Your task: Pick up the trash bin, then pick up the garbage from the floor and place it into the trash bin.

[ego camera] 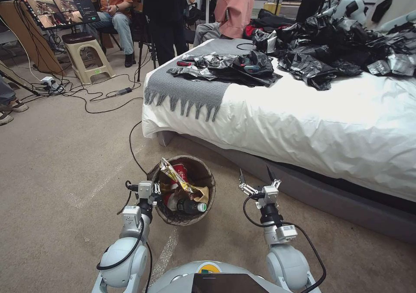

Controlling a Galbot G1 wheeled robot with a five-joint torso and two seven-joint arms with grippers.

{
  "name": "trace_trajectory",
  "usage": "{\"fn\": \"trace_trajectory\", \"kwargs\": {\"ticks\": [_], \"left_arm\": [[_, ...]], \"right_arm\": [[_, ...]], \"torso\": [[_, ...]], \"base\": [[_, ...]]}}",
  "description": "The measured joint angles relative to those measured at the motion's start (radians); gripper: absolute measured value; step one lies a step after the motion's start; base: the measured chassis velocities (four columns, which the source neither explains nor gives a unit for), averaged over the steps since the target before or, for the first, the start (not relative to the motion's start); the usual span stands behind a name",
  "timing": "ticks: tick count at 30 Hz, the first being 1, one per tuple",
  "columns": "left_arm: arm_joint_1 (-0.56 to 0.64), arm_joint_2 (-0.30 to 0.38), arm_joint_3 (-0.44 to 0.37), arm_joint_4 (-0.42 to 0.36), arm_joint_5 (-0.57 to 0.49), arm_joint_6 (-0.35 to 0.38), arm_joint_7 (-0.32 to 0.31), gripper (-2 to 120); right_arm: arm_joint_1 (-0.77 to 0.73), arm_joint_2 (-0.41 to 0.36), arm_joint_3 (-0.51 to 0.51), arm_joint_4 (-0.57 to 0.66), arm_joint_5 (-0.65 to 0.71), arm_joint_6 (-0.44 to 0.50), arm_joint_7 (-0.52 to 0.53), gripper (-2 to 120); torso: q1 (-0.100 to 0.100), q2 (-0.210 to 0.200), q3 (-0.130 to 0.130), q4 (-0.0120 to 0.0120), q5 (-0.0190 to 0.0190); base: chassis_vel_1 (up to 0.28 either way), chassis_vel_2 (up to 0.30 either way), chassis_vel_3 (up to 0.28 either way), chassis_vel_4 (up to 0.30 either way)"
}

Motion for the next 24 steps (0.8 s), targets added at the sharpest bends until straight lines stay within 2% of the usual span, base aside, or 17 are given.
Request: {"fn": "trace_trajectory", "kwargs": {"ticks": [16, 24], "left_arm": [[0.001, -0.001, -0.002, -0.007, -0.006, -0.001, 0.004, 3], [0.006, 0.000, -0.002, -0.014, -0.006, -0.003, 0.005, 3]], "right_arm": [[0.027, 0.001, -0.003, -0.007, 0.001, -0.002, -0.005, 100], [0.026, -0.001, -0.002, -0.006, 0.001, -0.004, -0.006, 100]], "torso": [[0.000, 0.000, 0.000, 0.0000, -0.0001], [0.000, 0.000, 0.000, 0.0001, -0.0001]], "base": [[0.000, 0.000, 0.000, 0.000], [0.075, 0.058, 0.061, 0.057]]}}
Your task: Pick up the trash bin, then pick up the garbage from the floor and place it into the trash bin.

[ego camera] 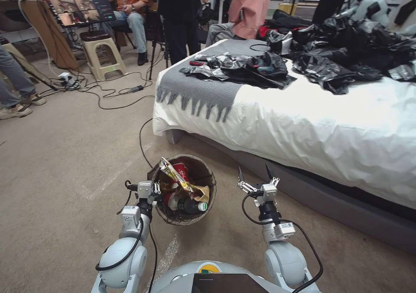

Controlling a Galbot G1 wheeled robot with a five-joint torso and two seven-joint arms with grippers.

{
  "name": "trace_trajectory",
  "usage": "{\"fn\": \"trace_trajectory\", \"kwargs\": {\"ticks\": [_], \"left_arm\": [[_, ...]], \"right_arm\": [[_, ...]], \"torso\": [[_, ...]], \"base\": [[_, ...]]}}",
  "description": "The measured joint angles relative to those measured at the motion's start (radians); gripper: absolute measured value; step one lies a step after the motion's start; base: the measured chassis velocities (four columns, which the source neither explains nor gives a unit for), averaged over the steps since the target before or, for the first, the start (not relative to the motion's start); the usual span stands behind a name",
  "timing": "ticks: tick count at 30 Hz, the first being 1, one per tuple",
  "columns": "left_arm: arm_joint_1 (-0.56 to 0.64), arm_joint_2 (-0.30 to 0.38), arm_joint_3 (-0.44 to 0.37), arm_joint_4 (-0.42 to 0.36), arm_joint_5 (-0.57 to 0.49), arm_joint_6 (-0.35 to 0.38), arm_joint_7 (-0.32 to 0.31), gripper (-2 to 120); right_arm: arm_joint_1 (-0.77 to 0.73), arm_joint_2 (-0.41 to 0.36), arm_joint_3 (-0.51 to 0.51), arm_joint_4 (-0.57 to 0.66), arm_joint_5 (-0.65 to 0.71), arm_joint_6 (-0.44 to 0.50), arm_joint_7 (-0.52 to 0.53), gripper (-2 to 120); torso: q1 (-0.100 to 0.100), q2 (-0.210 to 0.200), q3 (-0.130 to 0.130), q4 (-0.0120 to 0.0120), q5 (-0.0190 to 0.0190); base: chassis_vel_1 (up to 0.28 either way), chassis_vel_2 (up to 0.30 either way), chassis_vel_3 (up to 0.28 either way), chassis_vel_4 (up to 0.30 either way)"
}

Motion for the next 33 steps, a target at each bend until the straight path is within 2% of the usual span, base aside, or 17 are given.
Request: {"fn": "trace_trajectory", "kwargs": {"ticks": [33], "left_arm": [[0.002, 0.001, -0.001, -0.014, -0.001, 0.000, 0.000, 3]], "right_arm": [[0.018, -0.006, 0.006, -0.009, 0.004, -0.007, 0.001, 100]], "torso": [[0.000, 0.000, 0.000, -0.0003, 0.0000]], "base": [[0.115, 0.116, 0.121, 0.115]]}}
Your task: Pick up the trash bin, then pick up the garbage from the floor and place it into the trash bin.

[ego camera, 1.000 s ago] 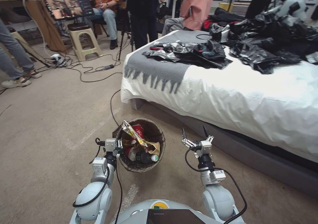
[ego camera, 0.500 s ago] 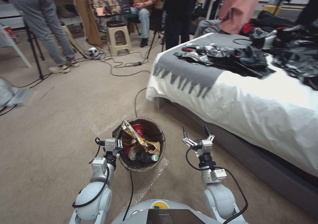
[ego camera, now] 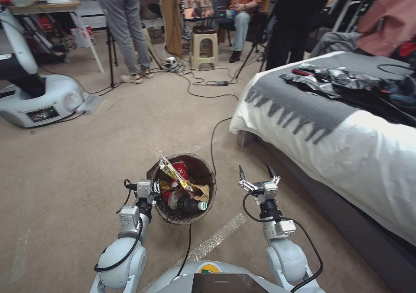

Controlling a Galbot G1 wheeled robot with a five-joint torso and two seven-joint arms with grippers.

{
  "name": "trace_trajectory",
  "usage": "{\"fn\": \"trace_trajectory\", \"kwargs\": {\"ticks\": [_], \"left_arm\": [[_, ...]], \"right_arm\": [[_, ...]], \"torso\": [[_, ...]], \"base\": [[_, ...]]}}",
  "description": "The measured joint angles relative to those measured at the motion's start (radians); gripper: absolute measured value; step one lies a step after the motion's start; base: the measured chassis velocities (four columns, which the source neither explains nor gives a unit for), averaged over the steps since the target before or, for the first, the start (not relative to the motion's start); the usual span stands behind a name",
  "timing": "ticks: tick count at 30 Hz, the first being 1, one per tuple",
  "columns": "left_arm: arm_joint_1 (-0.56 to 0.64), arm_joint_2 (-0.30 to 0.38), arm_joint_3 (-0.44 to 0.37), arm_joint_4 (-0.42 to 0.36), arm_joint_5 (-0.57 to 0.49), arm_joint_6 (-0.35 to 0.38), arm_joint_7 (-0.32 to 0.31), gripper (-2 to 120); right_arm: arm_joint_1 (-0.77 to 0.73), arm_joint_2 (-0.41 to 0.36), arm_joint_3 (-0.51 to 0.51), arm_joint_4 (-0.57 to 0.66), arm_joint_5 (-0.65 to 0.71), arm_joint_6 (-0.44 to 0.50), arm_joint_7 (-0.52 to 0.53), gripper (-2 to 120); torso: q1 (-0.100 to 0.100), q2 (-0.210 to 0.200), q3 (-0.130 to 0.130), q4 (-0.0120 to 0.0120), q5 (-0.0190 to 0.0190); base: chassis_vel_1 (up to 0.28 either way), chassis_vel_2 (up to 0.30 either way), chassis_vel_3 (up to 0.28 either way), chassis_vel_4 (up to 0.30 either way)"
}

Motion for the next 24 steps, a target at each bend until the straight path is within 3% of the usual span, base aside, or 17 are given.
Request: {"fn": "trace_trajectory", "kwargs": {"ticks": [24], "left_arm": [[-0.001, -0.002, -0.002, 0.004, -0.001, 0.001, 0.001, 3]], "right_arm": [[0.009, 0.001, -0.002, -0.005, 0.000, -0.001, 0.000, 100]], "torso": [[0.000, 0.000, 0.000, 0.0004, 0.0000]], "base": [[0.129, 0.126, 0.124, 0.128]]}}
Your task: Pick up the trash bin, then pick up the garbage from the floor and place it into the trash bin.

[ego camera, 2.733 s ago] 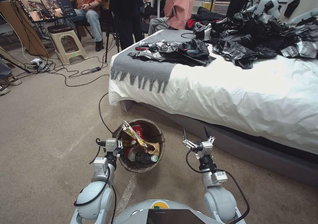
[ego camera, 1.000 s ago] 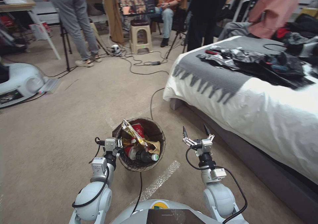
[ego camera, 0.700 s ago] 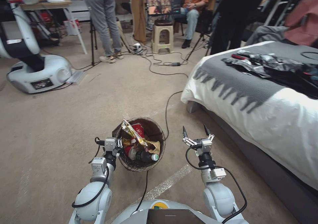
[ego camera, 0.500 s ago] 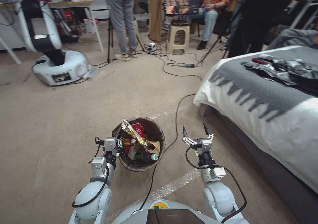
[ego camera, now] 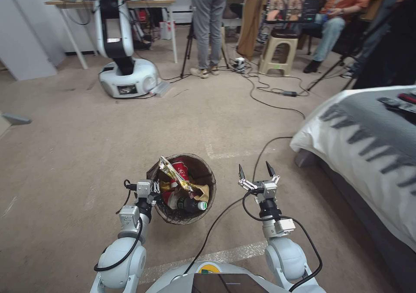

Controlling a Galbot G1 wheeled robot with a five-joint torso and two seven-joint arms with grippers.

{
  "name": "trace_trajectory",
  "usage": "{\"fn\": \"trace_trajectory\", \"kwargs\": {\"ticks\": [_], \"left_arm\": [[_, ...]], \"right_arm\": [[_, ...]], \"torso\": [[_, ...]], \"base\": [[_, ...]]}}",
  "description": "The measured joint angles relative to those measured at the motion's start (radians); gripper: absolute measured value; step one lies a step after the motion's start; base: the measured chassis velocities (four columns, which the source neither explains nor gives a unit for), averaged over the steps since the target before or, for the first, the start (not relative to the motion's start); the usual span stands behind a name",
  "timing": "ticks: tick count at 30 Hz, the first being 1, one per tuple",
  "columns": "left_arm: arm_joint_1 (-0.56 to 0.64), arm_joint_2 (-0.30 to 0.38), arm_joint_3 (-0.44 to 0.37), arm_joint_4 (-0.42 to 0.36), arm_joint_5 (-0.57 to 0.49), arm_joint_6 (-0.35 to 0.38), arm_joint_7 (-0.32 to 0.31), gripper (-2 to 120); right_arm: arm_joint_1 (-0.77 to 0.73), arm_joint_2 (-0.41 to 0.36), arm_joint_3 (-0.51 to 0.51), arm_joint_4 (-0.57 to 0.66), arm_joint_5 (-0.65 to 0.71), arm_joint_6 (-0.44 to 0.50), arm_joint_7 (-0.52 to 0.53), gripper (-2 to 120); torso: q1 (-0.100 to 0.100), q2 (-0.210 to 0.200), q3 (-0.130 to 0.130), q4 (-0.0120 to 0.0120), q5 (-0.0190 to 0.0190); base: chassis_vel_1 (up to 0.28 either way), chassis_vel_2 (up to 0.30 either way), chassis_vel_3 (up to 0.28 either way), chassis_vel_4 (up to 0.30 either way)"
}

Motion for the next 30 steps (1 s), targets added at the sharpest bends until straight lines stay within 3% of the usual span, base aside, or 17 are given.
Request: {"fn": "trace_trajectory", "kwargs": {"ticks": [25, 28, 30], "left_arm": [[0.004, 0.002, 0.004, 0.005, -0.022, 0.000, -0.017, 3], [0.005, 0.002, 0.008, -0.005, -0.035, 0.028, -0.033, 3], [0.006, 0.004, 0.011, -0.026, -0.056, 0.104, -0.064, 3]], "right_arm": [[0.001, 0.000, 0.001, 0.006, 0.000, -0.005, 0.000, 100], [0.000, 0.000, 0.001, 0.006, 0.000, -0.005, 0.000, 100], [-0.001, 0.000, 0.003, 0.006, 0.001, -0.004, 0.000, 100]], "torso": [[0.000, 0.000, 0.000, -0.0002, 0.0000], [0.000, 0.000, 0.000, -0.0002, 0.0000], [0.000, 0.000, 0.000, -0.0002, 0.0000]], "base": [[0.015, 0.020, 0.018, 0.018], [0.000, 0.000, 0.000, 0.000], [0.000, 0.000, 0.000, 0.000]]}}
